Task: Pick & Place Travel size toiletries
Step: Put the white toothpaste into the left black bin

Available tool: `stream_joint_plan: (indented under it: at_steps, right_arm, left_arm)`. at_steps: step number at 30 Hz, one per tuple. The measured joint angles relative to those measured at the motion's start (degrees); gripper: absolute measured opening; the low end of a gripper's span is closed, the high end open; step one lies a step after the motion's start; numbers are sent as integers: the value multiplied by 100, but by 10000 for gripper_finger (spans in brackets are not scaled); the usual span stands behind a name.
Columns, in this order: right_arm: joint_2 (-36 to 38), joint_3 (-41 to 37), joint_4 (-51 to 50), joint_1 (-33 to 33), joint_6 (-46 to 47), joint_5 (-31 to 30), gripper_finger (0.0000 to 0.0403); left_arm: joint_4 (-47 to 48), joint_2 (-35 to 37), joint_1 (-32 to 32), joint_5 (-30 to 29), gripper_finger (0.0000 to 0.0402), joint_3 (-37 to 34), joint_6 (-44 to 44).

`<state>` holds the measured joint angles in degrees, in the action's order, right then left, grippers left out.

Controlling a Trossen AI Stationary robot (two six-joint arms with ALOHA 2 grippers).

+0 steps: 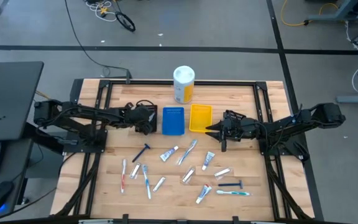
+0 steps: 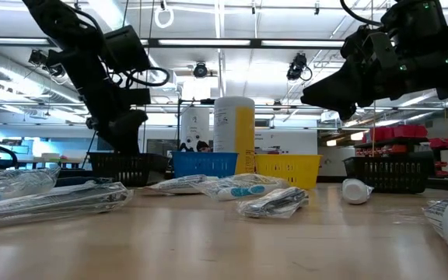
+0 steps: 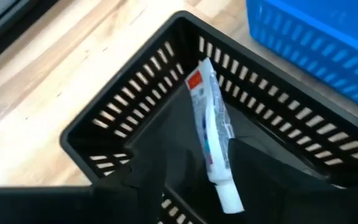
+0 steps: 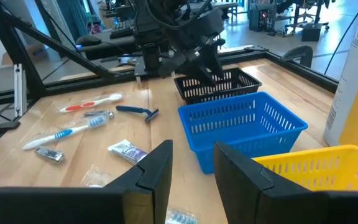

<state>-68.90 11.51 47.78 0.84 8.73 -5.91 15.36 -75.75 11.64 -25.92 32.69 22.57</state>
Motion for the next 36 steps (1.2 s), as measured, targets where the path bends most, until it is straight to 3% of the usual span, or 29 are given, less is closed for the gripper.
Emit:
stream_joint_plan:
  at_steps: [7,13,20,23,31,36]
  right_arm:
    - [0,0,-1,0,-22,0,124]
    - [0,0,-43,0,-22,4,142]
    - [0,0,-429,0,-79,10,174]
    - [0,0,-680,0,46,-131,175]
    - [0,0,-769,7,239,-94,174]
    - [0,-2,-772,7,240,-92,174]
  left_arm:
    - [-206,0,-44,-37,190,66,-320]
    - [-242,0,-247,20,190,594,-353]
    - [-975,2,-888,1095,190,988,-368]
    - [-1275,-46,-1291,1285,190,991,-188]
    - [-2047,-1012,-2318,1134,190,989,232]
    - [-2290,-1725,-2603,776,190,990,478]
